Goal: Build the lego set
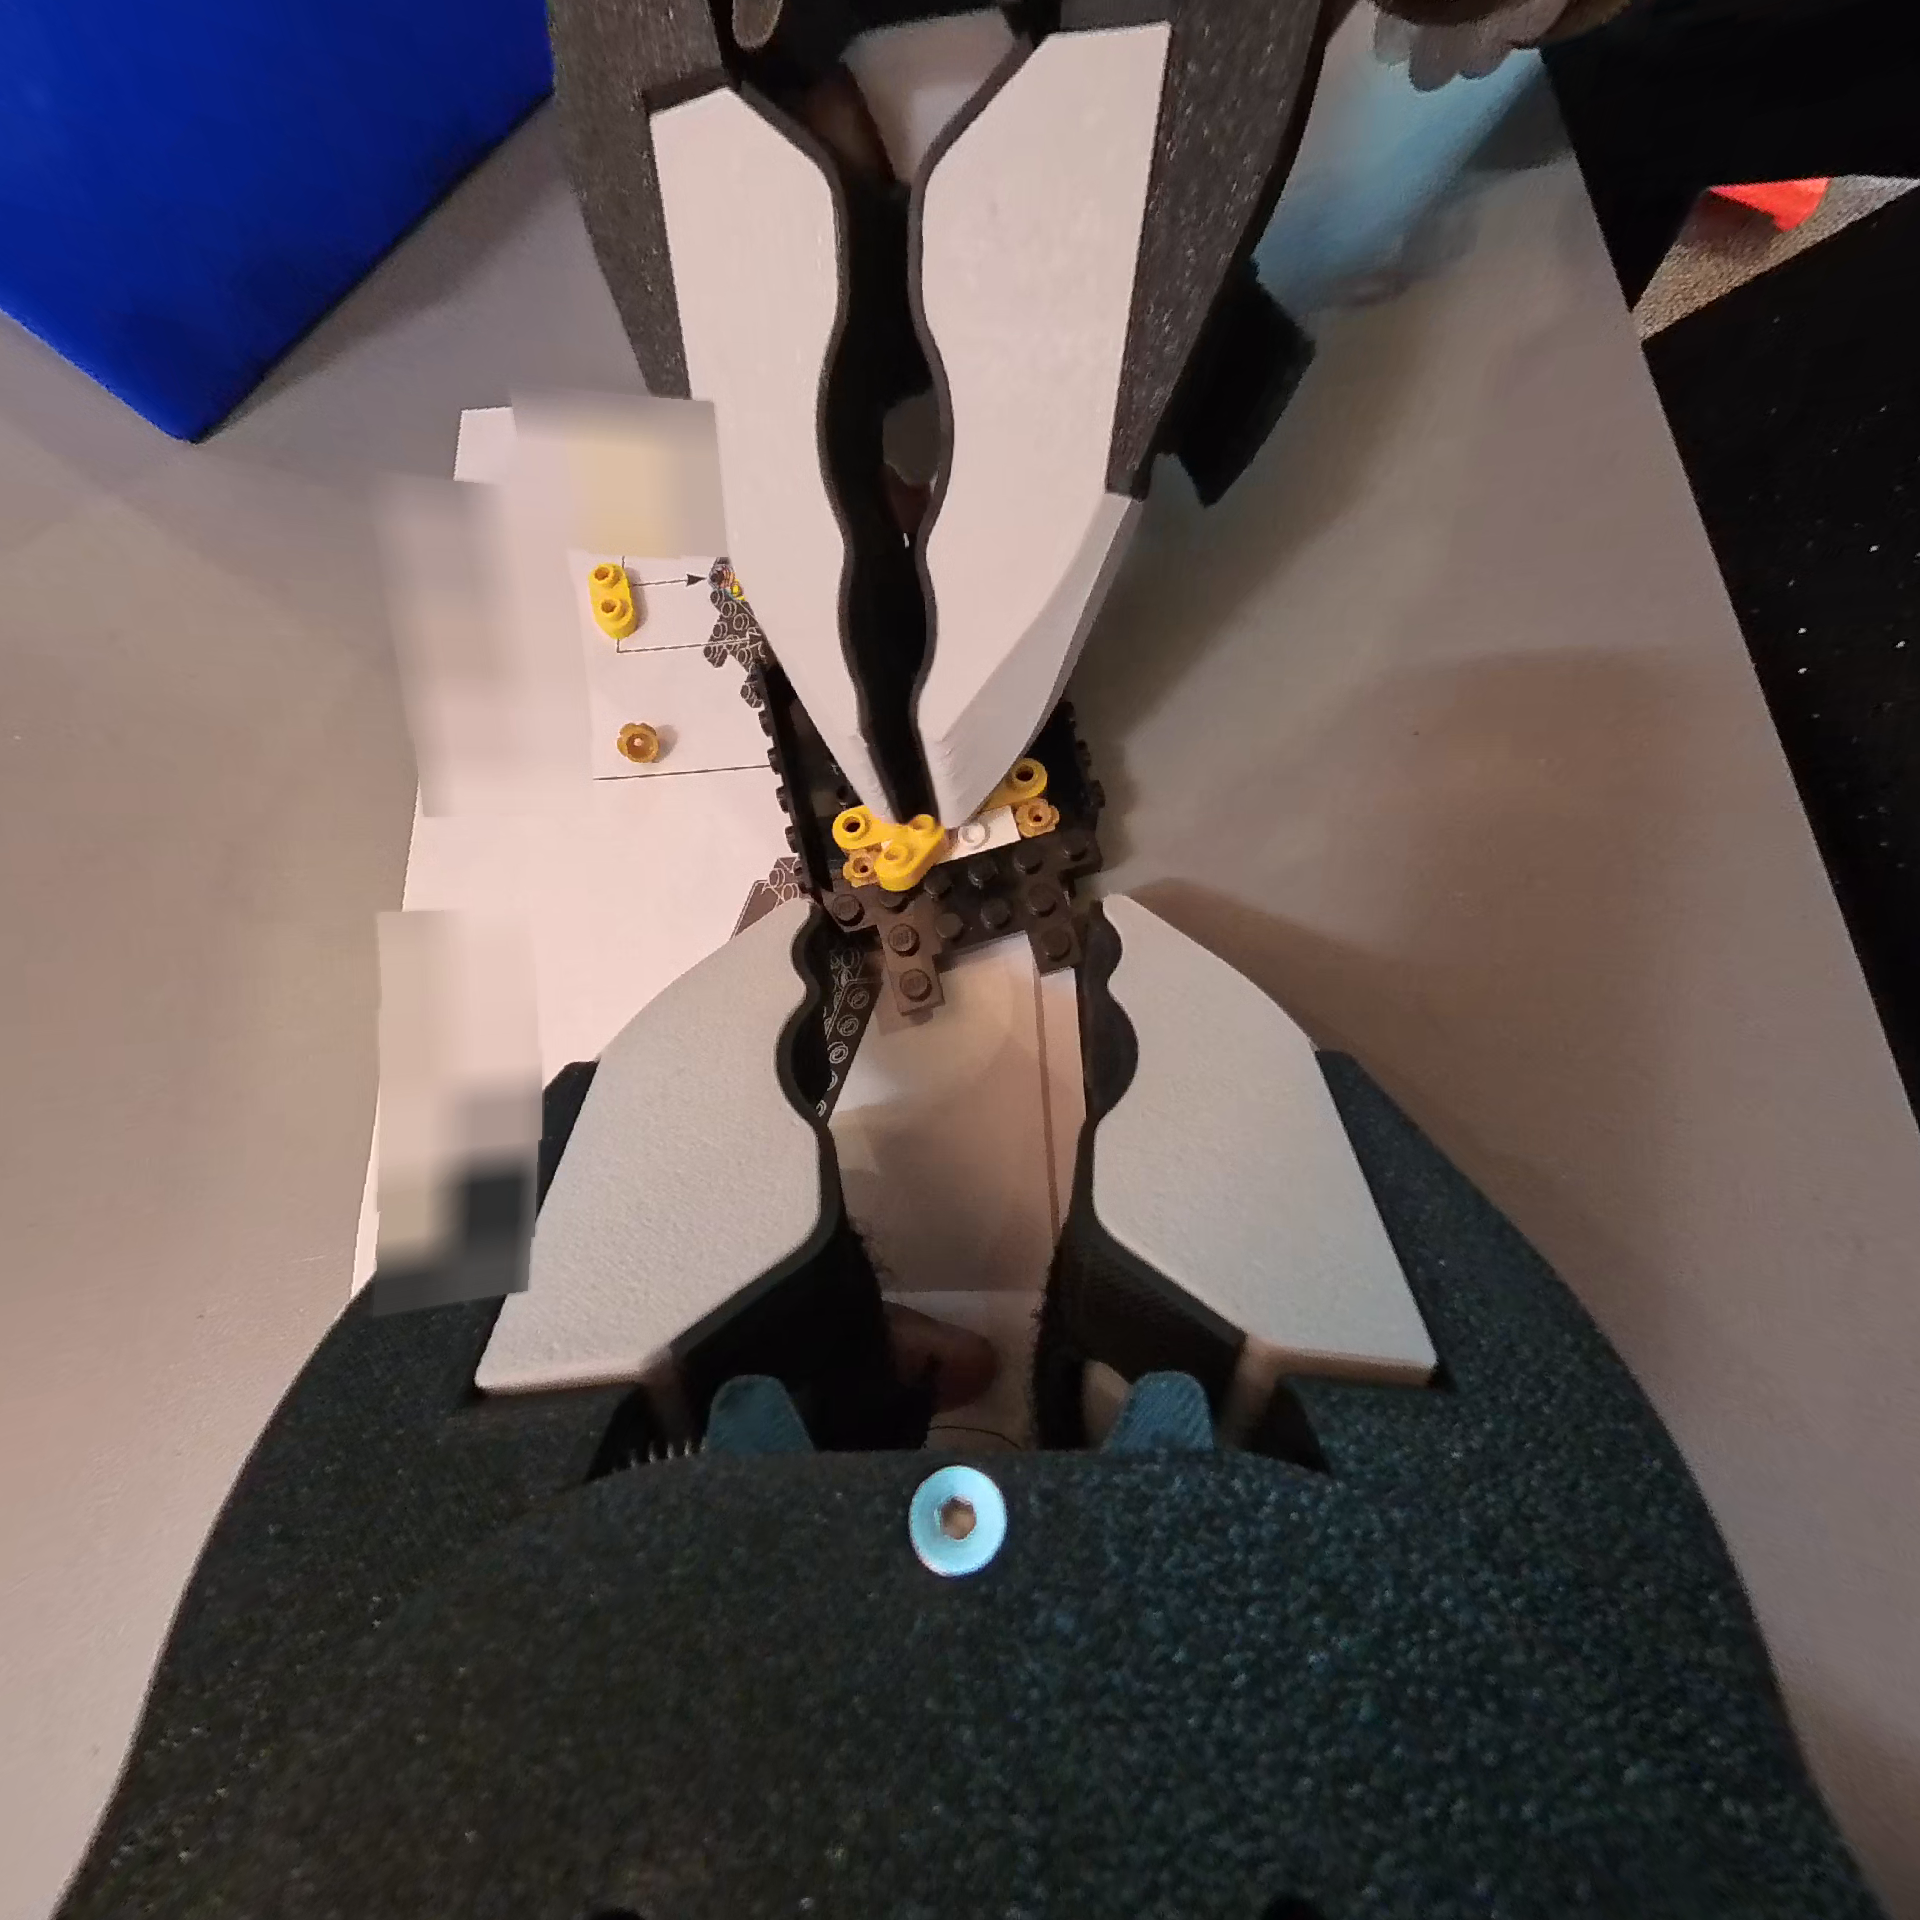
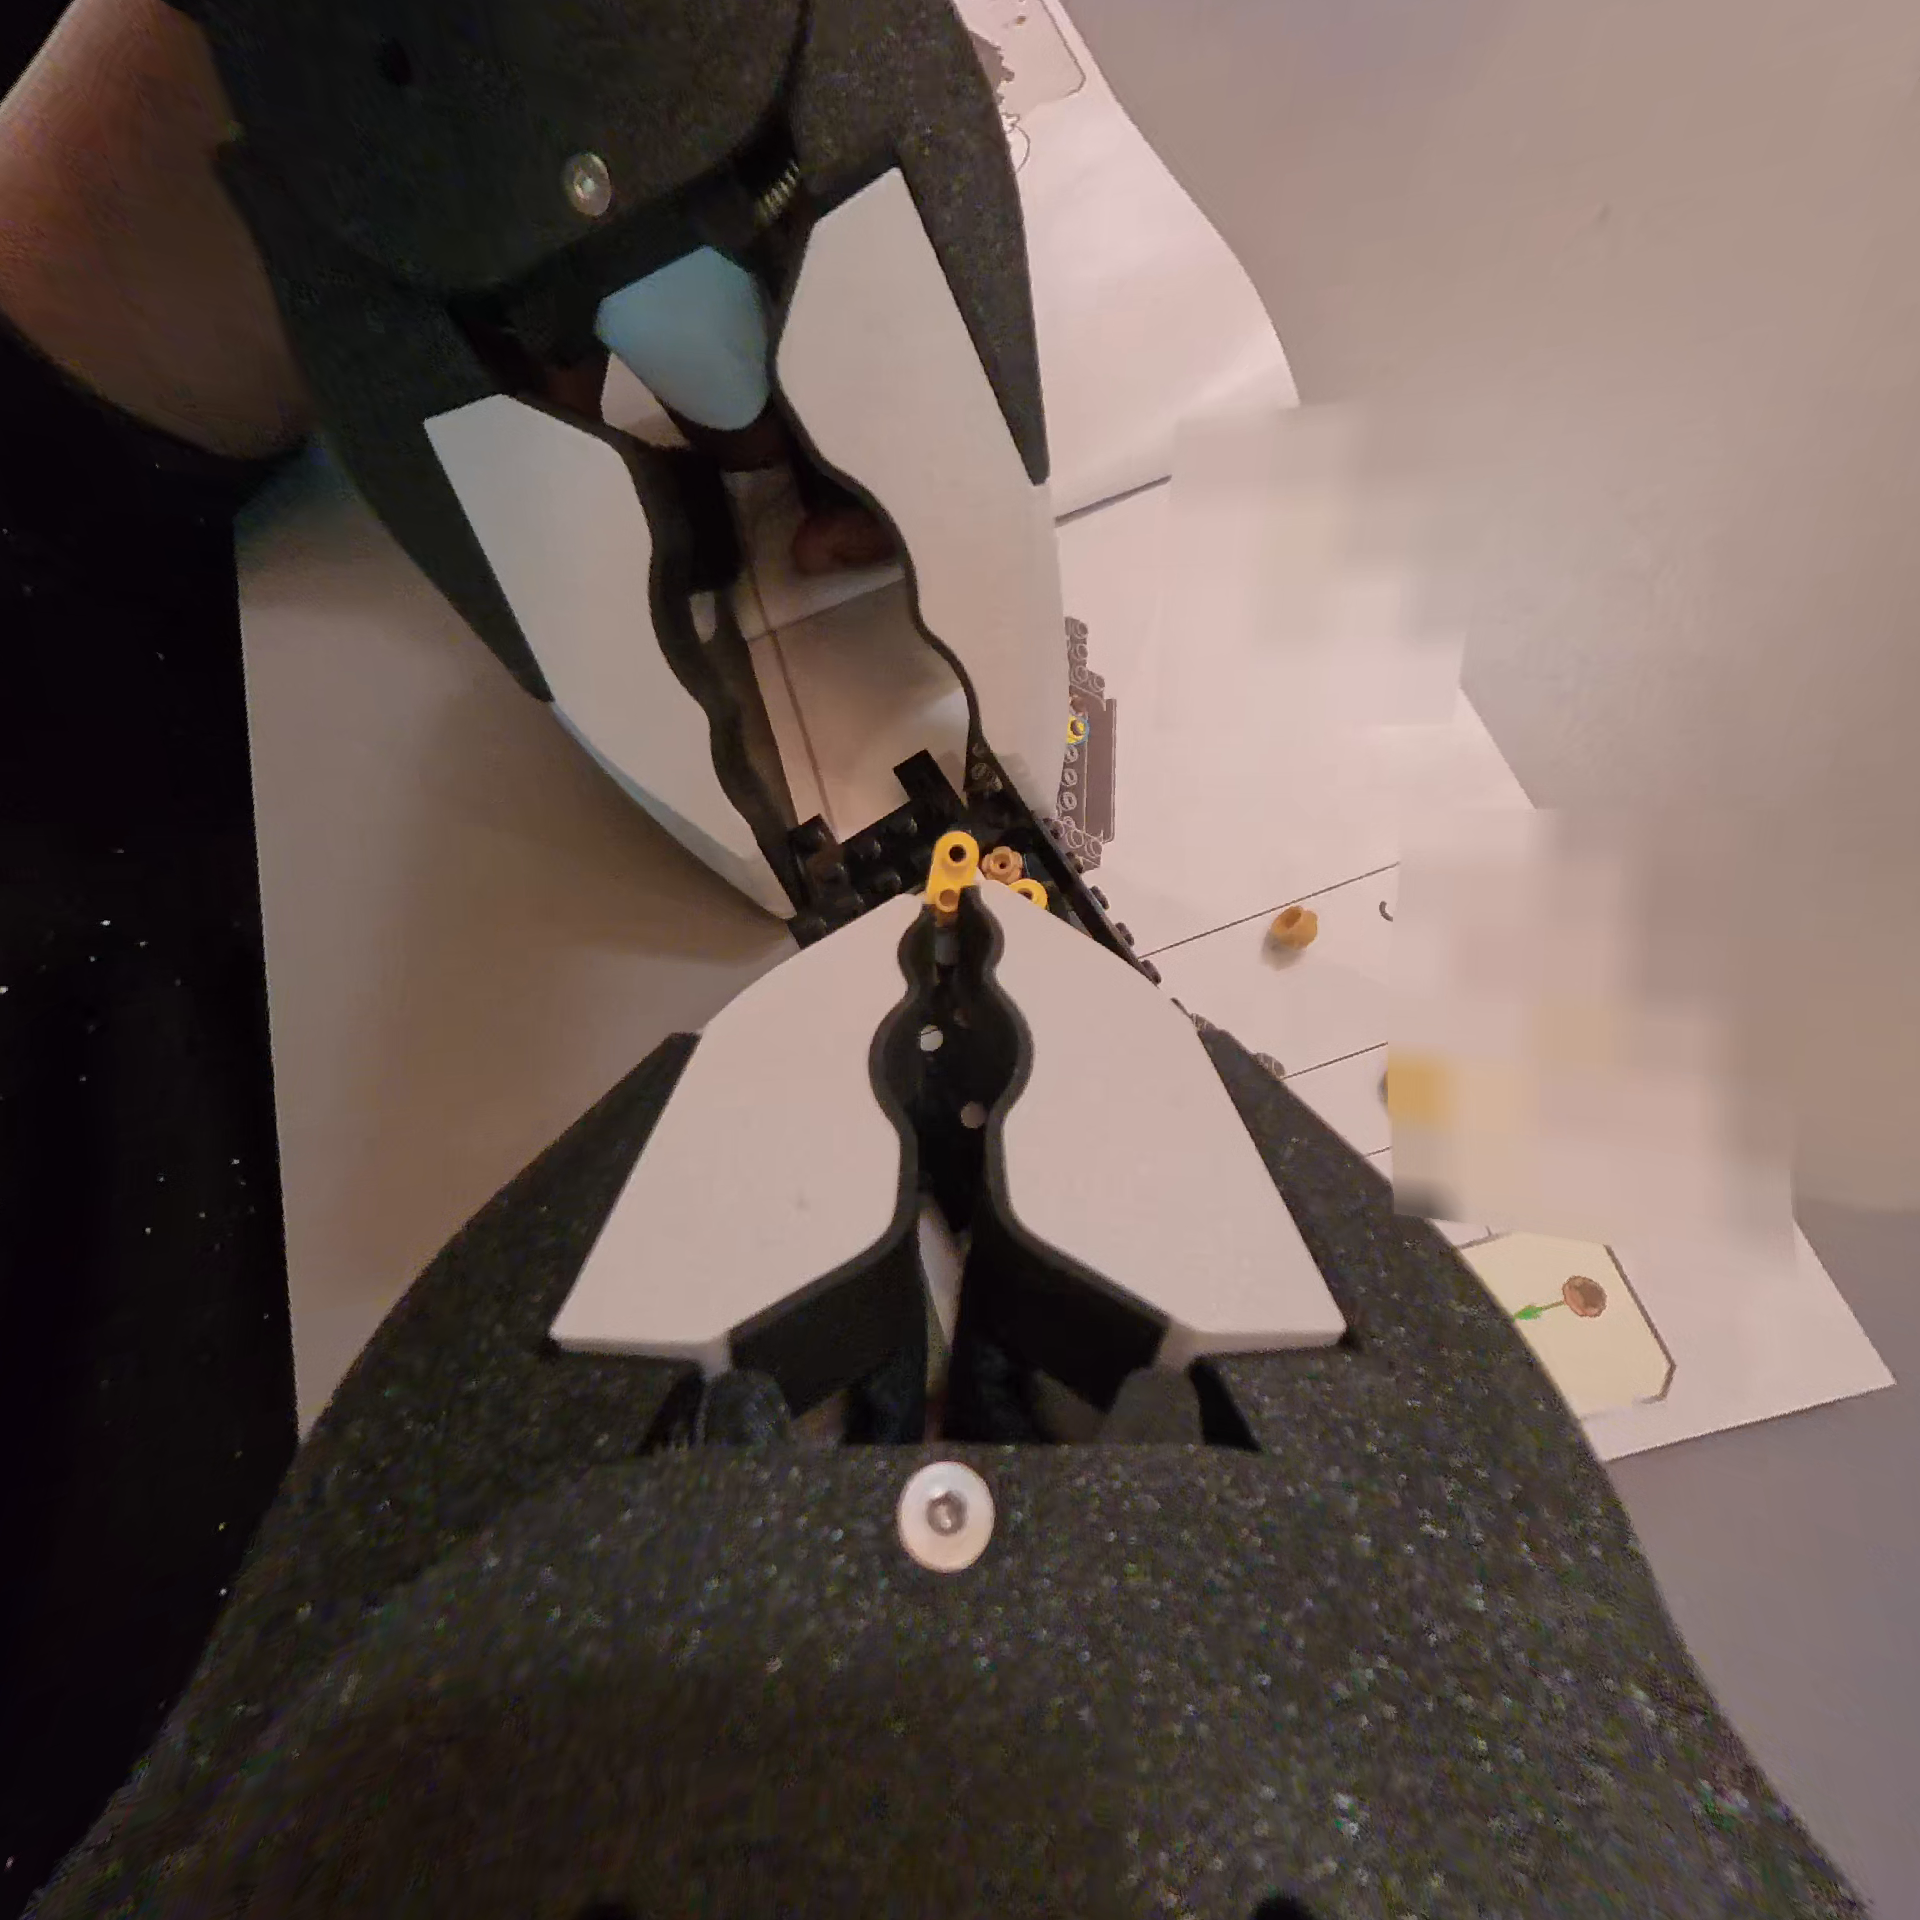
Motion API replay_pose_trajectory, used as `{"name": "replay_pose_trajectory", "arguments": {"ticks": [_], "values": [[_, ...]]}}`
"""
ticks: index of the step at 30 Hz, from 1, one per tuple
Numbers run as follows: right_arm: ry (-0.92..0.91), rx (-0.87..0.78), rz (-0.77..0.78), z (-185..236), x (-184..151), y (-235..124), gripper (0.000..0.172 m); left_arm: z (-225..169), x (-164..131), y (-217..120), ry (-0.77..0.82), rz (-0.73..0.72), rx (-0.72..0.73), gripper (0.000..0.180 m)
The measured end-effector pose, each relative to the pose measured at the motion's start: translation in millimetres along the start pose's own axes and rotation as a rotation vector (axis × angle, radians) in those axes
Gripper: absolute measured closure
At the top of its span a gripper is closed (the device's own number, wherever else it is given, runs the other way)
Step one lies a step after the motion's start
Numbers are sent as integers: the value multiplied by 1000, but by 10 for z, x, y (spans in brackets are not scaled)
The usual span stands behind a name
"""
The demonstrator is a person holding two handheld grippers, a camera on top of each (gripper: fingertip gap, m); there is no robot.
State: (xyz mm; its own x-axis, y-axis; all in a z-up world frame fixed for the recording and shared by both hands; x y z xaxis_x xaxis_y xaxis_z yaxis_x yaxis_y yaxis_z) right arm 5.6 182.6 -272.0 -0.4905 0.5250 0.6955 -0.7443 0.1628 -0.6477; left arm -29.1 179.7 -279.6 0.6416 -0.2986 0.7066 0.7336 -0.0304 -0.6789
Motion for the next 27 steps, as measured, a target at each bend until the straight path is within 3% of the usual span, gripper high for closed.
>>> {"name": "replay_pose_trajectory", "arguments": {"ticks": [1, 5, 9, 12, 16, 19, 27], "values": [[7, -6, -4, 0, 0, -2, 167, 0, 0, 0, 0, 0, 0, 135], [-84, 20, 17, 26, 6, -67, 158, 0, 0, 0, 1, -1, 0, 135], [-455, 166, 136, 52, 24, -209, 138, 1, 1, 2, 3, 0, -1, 135], [-663, 262, 217, -5, 147, -226, 145, 2, 5, 4, 8, 1, -1, 135], [-674, 490, 379, 56, 152, -127, 151, 3, 5, 6, 8, -4, -3, 135], [-701, 472, 462, -28, 171, -58, 150, 3, 4, 5, 8, -6, -1, 135], [-754, 459, 468, -44, 83, 32, 152, 0, 0, -9, 28, -1, 11, 134]]}}
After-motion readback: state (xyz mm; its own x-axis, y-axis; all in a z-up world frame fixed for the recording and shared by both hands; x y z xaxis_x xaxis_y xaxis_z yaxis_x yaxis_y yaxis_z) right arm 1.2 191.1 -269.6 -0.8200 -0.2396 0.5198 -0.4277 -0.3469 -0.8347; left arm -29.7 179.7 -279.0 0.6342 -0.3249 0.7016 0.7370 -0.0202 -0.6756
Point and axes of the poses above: each gripper's, where its closed fingertips meet, y out along the fingers, x out of its top, z = x × y across the jaws, the point moved 2 cm from there along -y, back along the fingers, and after that the axes turned 10 degrees about y, right-handed, at the moved point
